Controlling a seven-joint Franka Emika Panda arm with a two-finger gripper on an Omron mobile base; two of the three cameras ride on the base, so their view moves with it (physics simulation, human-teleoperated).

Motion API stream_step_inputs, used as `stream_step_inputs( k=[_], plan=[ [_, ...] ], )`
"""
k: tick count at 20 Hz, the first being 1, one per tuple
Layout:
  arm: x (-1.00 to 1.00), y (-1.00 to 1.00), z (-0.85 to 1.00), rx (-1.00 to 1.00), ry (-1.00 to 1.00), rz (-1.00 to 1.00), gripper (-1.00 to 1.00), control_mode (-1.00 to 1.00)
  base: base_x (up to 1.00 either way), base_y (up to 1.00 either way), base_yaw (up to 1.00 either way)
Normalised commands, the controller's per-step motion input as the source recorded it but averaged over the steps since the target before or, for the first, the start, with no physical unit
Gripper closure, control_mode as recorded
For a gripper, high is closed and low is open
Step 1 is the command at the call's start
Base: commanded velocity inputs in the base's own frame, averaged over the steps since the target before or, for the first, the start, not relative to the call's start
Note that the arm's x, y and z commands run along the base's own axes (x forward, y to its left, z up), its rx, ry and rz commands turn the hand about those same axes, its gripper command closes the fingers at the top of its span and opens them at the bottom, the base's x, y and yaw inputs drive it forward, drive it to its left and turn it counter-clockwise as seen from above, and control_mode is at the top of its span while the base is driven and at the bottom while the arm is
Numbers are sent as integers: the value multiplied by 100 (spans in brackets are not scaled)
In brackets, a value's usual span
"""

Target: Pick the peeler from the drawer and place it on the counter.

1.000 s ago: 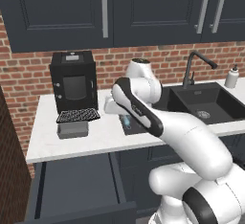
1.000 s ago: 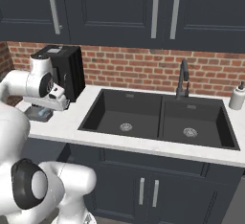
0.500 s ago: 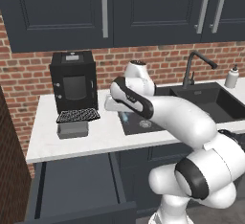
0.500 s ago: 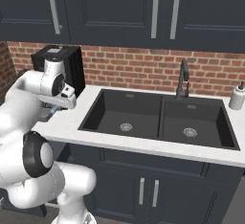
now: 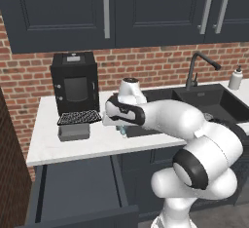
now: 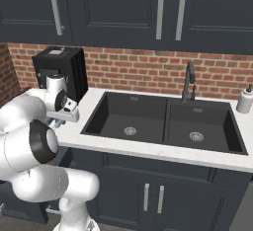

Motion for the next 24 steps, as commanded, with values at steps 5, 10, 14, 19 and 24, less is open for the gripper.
stream_step_inputs(
  k=[5,10,14,19,24],
  plan=[
    [24,14,-44,-4,0,0,100,-100,0,0,0],
    [34,12,0,0,0,0,100,-100,0,0,0],
    [44,9,-9,0,0,0,100,-100,0,0,0],
    [41,7,-33,-1,0,0,100,-100,0,0,0],
    [34,13,-42,-3,0,0,100,-100,0,0,0]
  ],
)
